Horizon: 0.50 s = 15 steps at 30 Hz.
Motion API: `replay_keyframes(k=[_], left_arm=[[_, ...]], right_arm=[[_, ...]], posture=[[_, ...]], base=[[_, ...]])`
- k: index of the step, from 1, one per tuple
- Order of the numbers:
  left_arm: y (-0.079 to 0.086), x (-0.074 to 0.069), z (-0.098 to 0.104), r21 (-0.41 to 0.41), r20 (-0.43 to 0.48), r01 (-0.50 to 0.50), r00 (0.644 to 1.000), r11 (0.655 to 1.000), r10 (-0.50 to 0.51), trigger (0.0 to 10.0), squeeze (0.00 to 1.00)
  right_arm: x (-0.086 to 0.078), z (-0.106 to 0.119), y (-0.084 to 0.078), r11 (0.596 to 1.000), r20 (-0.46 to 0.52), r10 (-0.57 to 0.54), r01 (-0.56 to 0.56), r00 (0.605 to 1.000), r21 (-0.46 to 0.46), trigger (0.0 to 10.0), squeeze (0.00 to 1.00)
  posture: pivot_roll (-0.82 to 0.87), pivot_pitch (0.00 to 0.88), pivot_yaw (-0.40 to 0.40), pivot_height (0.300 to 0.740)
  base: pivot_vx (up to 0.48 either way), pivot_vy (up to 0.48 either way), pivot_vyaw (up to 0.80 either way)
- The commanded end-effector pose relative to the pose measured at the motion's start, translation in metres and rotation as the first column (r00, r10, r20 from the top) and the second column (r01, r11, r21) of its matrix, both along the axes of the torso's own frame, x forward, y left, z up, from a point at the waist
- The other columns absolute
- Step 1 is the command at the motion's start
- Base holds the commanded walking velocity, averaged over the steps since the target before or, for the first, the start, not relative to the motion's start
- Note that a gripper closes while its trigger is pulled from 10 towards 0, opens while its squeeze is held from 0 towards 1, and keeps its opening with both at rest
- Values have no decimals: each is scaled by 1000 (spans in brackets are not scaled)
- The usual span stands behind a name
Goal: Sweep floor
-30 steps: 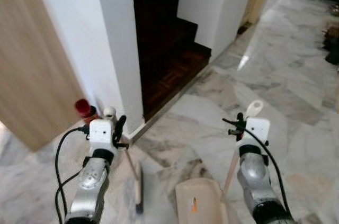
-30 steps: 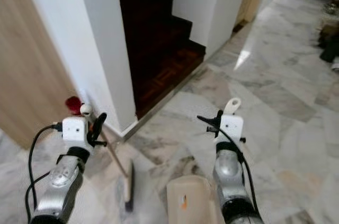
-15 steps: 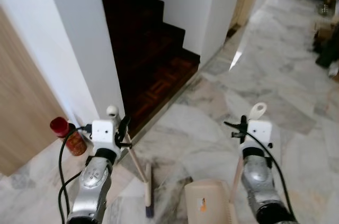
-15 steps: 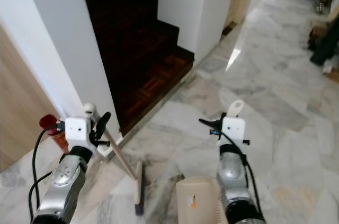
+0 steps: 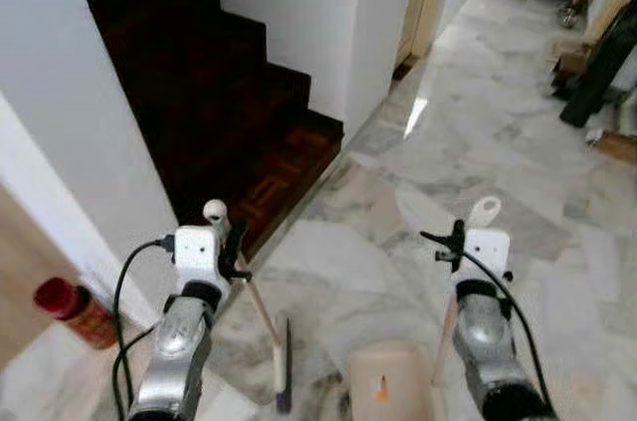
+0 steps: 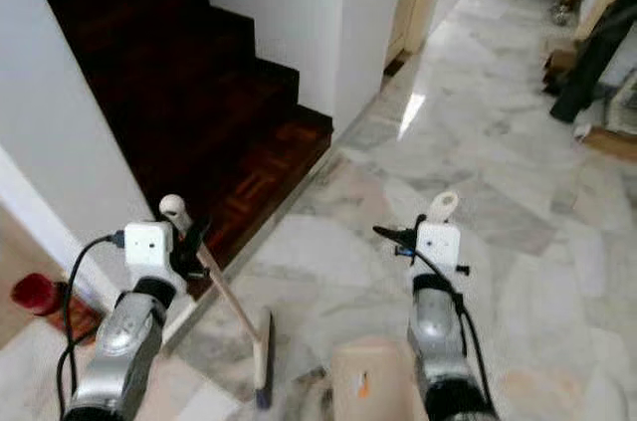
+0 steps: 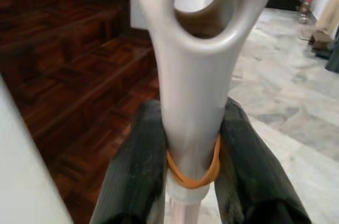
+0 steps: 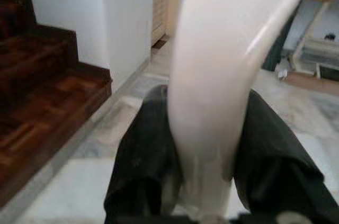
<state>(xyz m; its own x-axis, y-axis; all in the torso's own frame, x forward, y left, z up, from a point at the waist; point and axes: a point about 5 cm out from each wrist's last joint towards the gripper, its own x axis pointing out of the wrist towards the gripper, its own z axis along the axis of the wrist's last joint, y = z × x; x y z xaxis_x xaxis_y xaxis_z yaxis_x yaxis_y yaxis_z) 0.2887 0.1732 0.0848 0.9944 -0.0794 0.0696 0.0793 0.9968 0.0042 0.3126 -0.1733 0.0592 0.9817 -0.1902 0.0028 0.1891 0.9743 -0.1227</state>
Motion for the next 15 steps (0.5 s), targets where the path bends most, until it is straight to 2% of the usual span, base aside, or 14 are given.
replay_keyframes(k=[1,15], left_arm=[[-4,4,12,21,52,13,999,1000,-15,10000,0],[-4,4,12,24,50,15,999,1000,-16,10000,0]], right_arm=[[1,5,-6,999,29,-27,27,999,23,10000,0],[1,5,-3,1000,32,-15,15,999,16,10000,0]], posture=[[128,20,8,740],[127,23,9,740]], base=[[435,0,0],[433,0,0]])
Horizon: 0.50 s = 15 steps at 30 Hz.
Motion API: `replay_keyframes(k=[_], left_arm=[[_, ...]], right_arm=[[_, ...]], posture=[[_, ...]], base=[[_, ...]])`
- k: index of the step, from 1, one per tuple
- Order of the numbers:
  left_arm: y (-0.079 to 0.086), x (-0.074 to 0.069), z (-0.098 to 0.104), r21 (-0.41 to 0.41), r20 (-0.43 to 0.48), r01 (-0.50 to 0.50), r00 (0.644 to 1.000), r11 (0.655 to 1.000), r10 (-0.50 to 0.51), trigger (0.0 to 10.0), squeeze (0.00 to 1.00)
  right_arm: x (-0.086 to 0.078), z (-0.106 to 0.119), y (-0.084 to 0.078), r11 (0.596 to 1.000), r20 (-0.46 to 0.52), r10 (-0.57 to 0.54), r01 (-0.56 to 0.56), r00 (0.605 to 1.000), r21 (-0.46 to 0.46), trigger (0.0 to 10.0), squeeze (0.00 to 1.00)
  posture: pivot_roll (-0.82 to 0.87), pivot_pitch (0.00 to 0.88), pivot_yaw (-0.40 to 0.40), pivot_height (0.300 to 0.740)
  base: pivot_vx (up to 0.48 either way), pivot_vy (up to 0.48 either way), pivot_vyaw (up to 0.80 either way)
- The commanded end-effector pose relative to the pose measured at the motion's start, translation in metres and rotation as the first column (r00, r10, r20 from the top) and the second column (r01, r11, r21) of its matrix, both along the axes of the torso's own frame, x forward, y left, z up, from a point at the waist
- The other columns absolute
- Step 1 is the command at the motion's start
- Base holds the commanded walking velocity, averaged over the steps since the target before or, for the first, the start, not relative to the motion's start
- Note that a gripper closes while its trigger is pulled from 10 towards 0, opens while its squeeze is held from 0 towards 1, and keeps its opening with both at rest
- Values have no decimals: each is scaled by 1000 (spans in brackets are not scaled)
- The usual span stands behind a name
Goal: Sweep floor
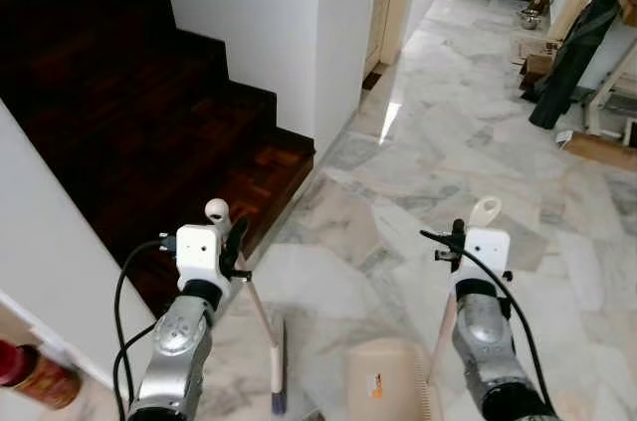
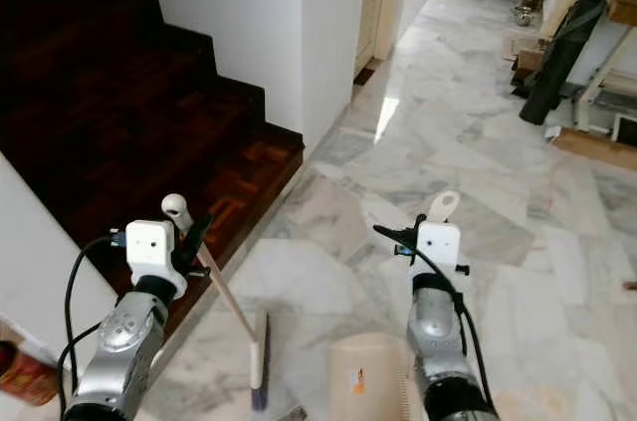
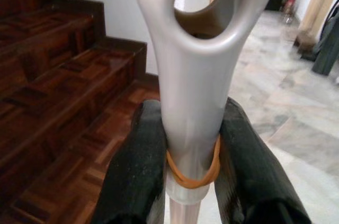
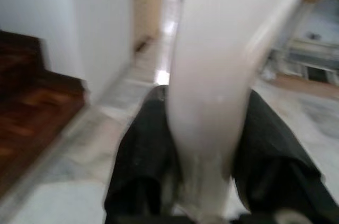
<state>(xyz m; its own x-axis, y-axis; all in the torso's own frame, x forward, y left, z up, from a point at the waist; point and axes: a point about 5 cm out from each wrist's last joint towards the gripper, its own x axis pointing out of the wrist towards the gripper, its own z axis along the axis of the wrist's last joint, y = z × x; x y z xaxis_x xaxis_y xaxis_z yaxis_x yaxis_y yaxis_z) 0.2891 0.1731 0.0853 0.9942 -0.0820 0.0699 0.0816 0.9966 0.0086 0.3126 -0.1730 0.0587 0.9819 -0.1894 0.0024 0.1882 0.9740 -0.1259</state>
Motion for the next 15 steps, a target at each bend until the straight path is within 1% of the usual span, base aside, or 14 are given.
replay_keyframes(k=[1,15], left_arm=[[-4,4,11,19,50,12,999,1000,-13,10000,0],[-2,4,12,23,52,4,999,1000,-6,10000,0]], right_arm=[[1,5,-3,1000,33,-15,15,999,21,10000,0],[1,4,0,999,30,-7,6,1000,36,10000,0]], posture=[[127,23,9,740],[130,28,12,740]], base=[[435,0,0],[432,0,0]])
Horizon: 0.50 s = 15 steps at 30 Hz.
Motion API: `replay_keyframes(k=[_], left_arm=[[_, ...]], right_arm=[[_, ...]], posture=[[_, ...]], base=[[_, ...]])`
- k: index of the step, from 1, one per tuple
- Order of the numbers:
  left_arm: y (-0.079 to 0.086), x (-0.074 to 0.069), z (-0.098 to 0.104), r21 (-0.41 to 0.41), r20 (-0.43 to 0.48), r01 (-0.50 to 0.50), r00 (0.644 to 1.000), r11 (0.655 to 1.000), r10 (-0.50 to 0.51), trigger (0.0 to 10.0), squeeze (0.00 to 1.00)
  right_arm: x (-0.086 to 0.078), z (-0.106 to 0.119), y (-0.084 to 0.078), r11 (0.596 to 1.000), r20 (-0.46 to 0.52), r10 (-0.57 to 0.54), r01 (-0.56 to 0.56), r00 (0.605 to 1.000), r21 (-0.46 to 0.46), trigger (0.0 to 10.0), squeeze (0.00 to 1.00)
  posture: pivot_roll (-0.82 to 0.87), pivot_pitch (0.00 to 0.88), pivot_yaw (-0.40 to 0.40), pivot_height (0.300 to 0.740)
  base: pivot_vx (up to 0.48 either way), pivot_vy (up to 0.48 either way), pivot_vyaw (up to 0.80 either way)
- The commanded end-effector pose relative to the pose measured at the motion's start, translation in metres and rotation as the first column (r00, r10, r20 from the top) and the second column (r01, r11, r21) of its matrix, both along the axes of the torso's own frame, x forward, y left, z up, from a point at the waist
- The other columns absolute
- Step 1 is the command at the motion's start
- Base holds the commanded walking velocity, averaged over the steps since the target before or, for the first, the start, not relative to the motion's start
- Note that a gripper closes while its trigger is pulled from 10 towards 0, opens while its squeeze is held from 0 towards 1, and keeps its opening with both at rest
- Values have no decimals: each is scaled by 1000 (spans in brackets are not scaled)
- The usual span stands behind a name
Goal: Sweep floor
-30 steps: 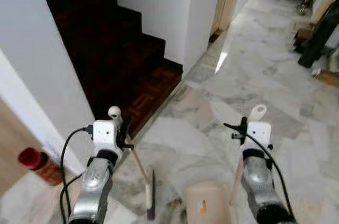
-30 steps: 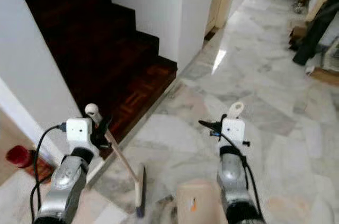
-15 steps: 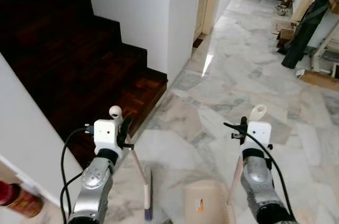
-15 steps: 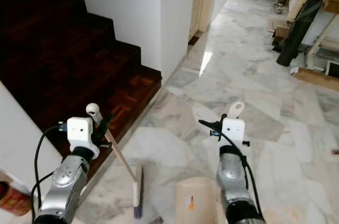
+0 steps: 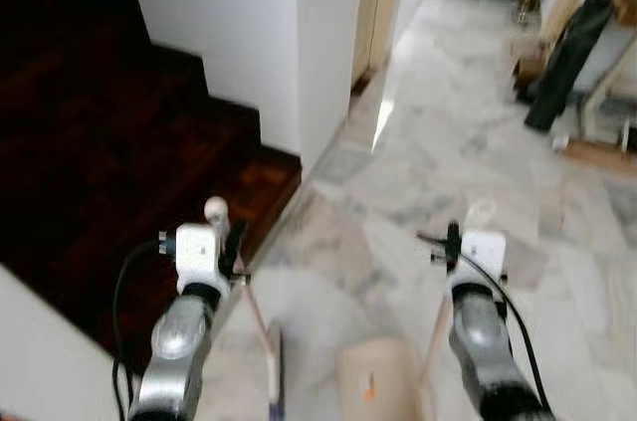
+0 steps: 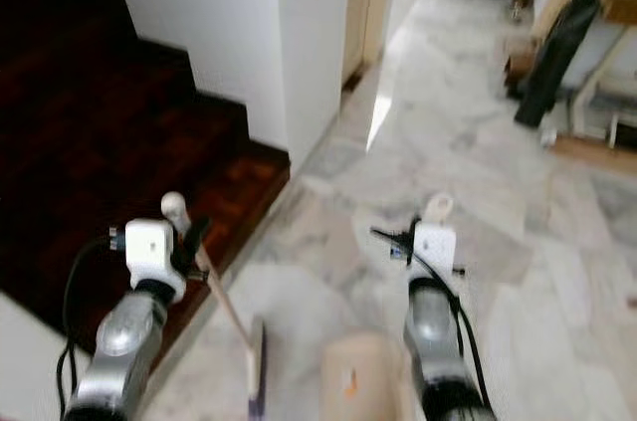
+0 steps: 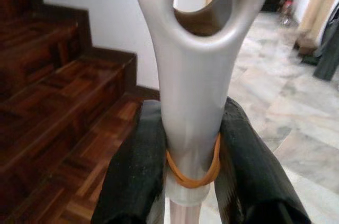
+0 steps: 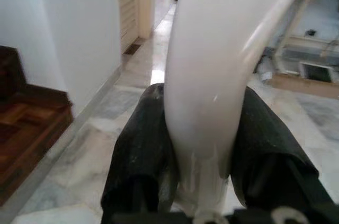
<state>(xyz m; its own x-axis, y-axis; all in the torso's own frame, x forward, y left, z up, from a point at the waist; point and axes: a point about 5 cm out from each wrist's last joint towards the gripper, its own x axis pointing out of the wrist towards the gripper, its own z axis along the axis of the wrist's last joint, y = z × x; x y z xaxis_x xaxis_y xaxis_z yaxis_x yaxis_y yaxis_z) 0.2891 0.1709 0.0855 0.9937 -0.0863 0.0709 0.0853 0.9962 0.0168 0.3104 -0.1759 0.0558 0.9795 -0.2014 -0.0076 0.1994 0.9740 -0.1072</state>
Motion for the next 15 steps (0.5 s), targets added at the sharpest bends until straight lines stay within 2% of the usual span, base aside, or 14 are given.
replay_keyframes(k=[1,15], left_arm=[[0,4,12,16,51,1,999,1000,-1,10000,0],[1,5,13,16,52,-1,999,1000,0,10000,0]], right_arm=[[4,7,3,1000,37,5,-5,999,16,10000,0],[4,7,2,1000,34,2,-3,999,19,10000,0]], posture=[[130,28,12,740],[129,48,14,740]], base=[[431,0,0],[433,0,0]])
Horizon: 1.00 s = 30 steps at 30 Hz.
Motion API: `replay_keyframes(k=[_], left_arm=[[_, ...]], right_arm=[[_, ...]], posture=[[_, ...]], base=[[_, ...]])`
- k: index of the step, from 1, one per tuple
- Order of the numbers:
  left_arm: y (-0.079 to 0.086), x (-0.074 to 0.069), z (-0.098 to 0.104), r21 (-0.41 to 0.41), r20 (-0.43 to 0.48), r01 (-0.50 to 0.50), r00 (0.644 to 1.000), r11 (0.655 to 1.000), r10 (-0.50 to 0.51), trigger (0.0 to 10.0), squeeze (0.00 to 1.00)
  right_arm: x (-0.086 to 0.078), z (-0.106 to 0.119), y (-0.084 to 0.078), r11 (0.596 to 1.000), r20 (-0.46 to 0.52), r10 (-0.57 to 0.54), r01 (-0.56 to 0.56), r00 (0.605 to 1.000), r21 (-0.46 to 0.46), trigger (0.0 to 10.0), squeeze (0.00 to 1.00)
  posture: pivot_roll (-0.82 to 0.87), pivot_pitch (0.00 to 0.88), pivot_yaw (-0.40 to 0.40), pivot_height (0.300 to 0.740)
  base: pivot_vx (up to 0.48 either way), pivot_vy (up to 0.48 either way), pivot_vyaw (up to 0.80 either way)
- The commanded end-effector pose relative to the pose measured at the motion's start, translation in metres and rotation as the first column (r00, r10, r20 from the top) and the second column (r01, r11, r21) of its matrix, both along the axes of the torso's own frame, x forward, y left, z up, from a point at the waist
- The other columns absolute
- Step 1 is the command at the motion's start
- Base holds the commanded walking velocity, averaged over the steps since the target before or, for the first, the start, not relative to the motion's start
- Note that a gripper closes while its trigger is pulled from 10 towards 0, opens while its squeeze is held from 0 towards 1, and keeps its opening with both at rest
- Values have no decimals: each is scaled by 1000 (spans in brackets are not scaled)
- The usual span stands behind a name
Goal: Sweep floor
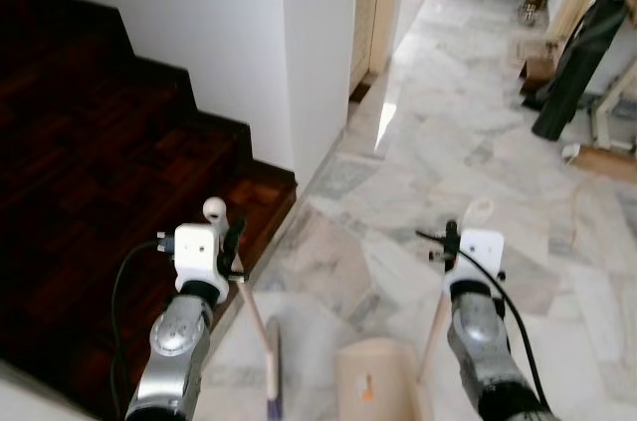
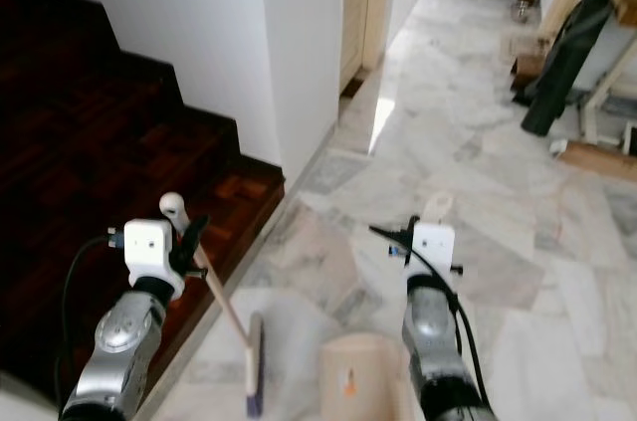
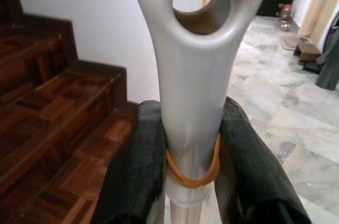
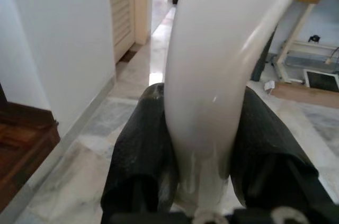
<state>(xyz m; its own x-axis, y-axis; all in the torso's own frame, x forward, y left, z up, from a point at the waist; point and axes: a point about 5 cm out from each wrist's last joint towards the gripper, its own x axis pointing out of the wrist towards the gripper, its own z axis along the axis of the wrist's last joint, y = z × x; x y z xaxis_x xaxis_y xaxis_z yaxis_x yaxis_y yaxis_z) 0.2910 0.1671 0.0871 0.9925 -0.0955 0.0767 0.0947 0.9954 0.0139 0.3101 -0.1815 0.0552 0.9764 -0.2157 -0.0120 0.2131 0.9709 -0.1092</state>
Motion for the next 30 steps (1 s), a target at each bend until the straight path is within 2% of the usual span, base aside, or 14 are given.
replay_keyframes(k=[1,30], left_arm=[[5,4,11,19,46,-10,999,1000,10,10000,0],[4,3,11,18,46,-7,999,1000,6,10000,0]], right_arm=[[5,8,7,1000,39,16,-17,999,20,10000,0],[5,7,9,999,35,24,-25,999,27,10000,0]], posture=[[129,48,14,740],[134,37,10,740]], base=[[431,0,0],[433,0,0]])
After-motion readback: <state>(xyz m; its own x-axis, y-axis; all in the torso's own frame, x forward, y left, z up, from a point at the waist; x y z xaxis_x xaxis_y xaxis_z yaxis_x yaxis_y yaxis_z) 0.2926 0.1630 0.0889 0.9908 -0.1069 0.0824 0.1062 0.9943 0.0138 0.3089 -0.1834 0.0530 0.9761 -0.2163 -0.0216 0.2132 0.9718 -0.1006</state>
